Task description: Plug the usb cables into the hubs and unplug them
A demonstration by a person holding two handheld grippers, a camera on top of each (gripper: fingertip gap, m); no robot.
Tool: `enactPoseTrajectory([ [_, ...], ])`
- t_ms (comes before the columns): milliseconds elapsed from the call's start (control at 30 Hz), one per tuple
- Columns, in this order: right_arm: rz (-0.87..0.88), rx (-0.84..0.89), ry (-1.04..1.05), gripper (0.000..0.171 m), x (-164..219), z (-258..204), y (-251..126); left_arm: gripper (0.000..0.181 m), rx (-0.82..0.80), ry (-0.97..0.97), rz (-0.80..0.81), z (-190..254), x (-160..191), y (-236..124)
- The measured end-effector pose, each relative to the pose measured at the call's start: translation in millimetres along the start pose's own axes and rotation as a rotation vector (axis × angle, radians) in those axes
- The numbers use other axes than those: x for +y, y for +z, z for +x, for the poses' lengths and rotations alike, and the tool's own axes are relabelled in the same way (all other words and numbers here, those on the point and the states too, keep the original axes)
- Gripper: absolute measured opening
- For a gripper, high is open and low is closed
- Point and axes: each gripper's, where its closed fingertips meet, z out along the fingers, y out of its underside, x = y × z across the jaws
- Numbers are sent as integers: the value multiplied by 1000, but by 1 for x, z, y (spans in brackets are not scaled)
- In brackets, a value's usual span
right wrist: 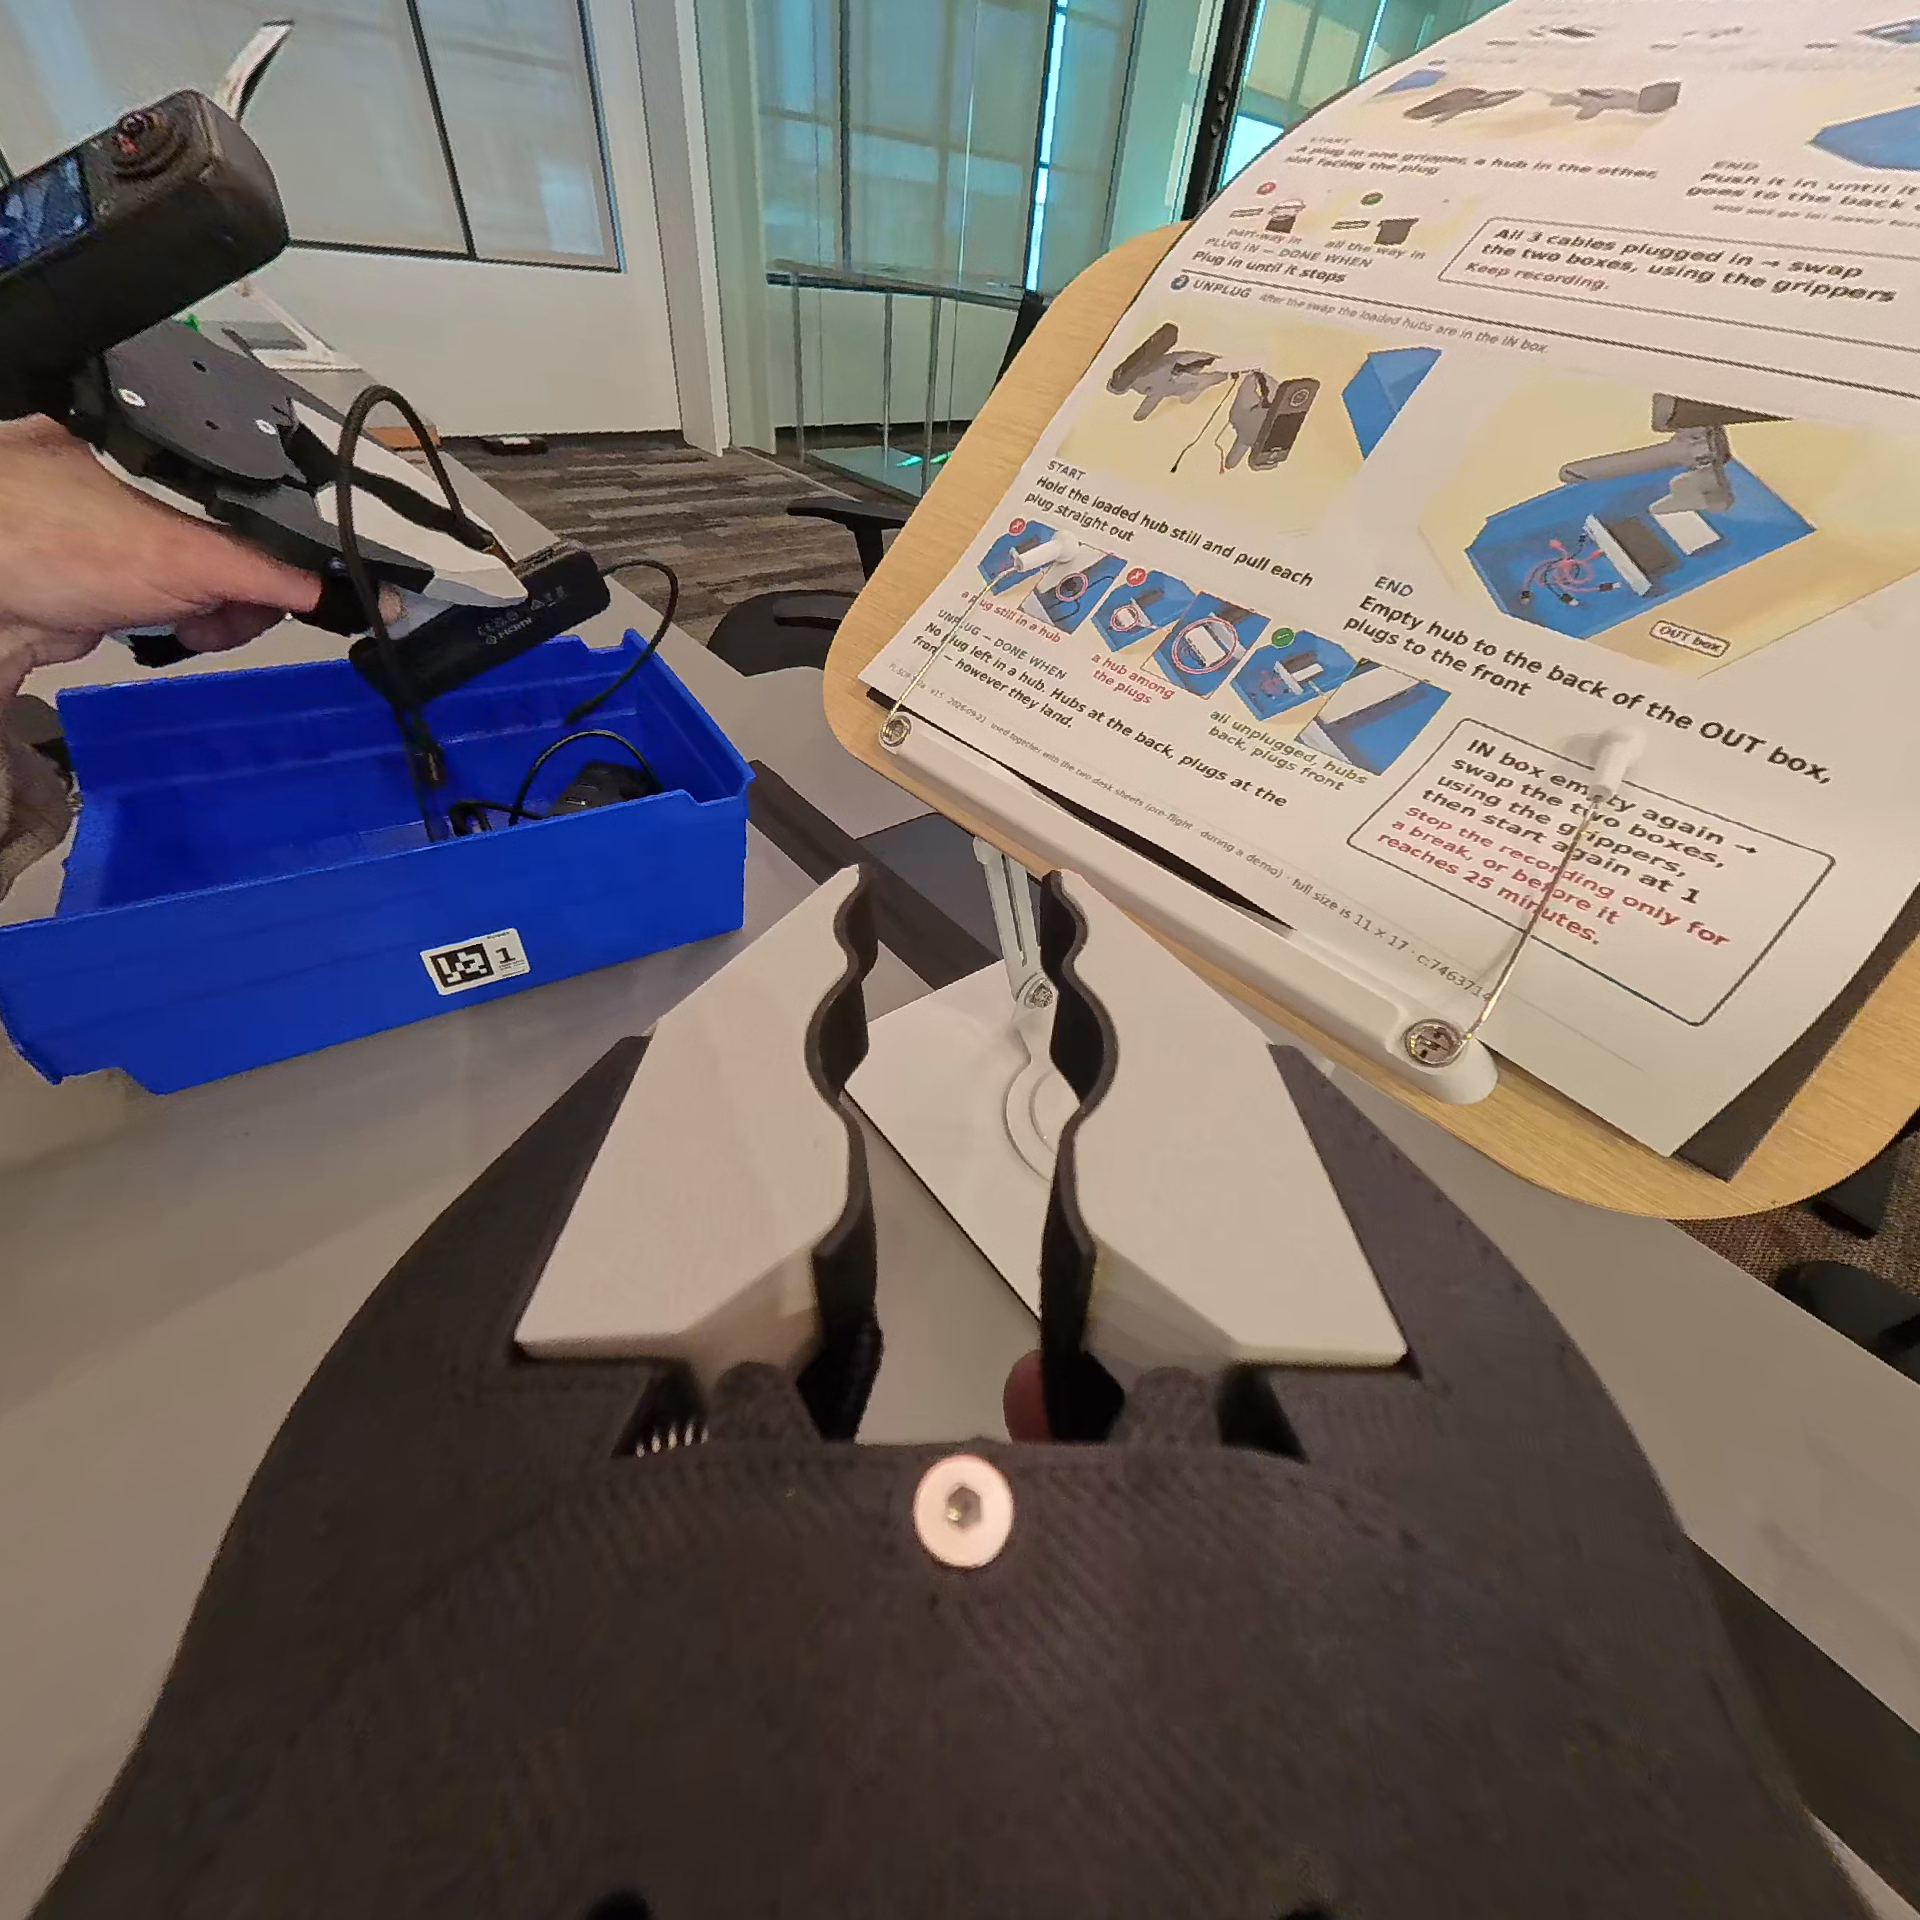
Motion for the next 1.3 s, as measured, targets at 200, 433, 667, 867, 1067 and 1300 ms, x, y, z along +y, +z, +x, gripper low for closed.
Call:
enactPoseTrajectory([
  [200,-1,-1,4,30,1,1,0,13,0,0,15,0,0,4],
  [433,8,-12,-1,30,0,-2,1,13,-5,-5,102,-1,-15,-4],
  [667,10,-19,-12,30,-1,-7,3,13,-16,4,176,-4,-27,-15],
  [867,55,-48,-34,34,-10,-18,4,12,-28,7,272,-3,-47,-31],
  [1067,75,-78,-80,38,-17,-36,8,12,-67,43,371,2,-71,-49],
  [1300,77,-108,-109,38,-18,-52,14,12,-109,69,500,11,-100,-78],
])
